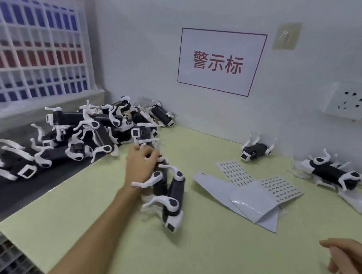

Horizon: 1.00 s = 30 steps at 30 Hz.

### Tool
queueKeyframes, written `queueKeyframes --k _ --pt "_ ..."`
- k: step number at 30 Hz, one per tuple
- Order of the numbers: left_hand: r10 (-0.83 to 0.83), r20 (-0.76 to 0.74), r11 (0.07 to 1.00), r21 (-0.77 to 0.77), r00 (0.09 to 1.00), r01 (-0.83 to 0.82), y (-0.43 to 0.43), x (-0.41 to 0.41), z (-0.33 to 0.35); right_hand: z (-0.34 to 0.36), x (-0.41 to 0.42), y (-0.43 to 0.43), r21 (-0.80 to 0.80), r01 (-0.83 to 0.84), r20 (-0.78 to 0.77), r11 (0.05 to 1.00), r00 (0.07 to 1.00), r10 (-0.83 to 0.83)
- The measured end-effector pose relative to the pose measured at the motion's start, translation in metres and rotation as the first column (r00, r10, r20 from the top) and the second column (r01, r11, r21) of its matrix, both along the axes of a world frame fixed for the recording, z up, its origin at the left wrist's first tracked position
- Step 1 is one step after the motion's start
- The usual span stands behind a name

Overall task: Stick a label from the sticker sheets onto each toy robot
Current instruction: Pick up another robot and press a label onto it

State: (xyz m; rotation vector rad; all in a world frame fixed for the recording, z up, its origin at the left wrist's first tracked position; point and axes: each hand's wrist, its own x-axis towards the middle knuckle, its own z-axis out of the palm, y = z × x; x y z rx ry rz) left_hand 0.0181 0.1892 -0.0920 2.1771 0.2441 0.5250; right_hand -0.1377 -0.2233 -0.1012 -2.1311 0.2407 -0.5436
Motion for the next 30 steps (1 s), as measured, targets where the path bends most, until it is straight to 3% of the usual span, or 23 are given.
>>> queueKeyframes --k 3,6,8,11,13,14,16,19,21,23,24,27,30 --pt "0.054 -0.008 0.998 -0.034 0.999 -0.054 -0.044 0.014 -0.007 -0.002 -0.002 -0.005 0.002 0.029 -0.007 1.0 1.0 -0.029" --pt "-0.107 -0.013 0.994 -0.025 0.994 0.107 -0.05 0.008 0.002 0.0 -0.001 -0.006 0.015 0.008 -0.035 1.0 0.999 -0.008" --pt "-0.132 0.046 0.99 0.047 0.99 0.13 -0.028 -0.001 0.01 0.002 -0.003 -0.004 0.023 -0.022 -0.066 0.999 0.998 0.023" --pt "0.042 0.26 0.962 0.251 0.965 -0.11 0.035 -0.016 0.029 0.006 -0.003 0.0 0.072 -0.097 -0.119 0.993 0.987 0.106" --pt "0.162 0.381 0.858 0.401 0.91 -0.32 0.091 -0.015 0.047 0.019 0.001 0.002 0.161 -0.14 -0.227 0.977 0.958 0.175" --pt "0.223 0.364 0.795 0.468 0.904 -0.385 0.12 -0.01 0.057 0.026 0.004 0.008 0.247 -0.168 -0.302 0.954 0.923 0.24" --pt "0.325 0.186 0.721 0.586 0.927 -0.37 0.175 0.004 0.075 0.035 0.003 0.021 0.324 -0.24 -0.318 0.915 0.884 0.344" --pt "0.316 -0.193 0.783 0.605 0.929 -0.141 0.225 0.028 0.093 0.046 0.002 0.051 0.142 -0.356 -0.208 0.924 0.901 0.38" --pt "0.269 -0.305 0.796 0.605 0.913 -0.032 0.232 0.046 0.099 0.048 -0.006 0.068 -0.121 -0.498 -0.048 0.859 0.867 0.496" --pt "0.213 -0.318 0.797 0.603 0.924 0.024 0.226 0.062 0.098 0.042 -0.001 0.072 -0.486 -0.445 -0.011 0.752 0.864 0.504" --pt "0.177 -0.303 0.798 0.601 0.936 0.043 0.219 0.069 0.095 0.04 0.002 0.079 -0.571 -0.44 -0.002 0.693 0.845 0.534" --pt "0.094 -0.249 0.856 0.515 0.964 0.05 0.187 0.069 0.083 0.038 0.018 0.105 -0.576 -0.501 -0.015 0.646 0.797 0.604" --pt "-0.092 -0.208 0.974 0.184 0.974 0.132 0.151 0.062 0.072 0.033 0.038 0.134 -0.631 -0.457 -0.01 0.627 0.812 0.583"
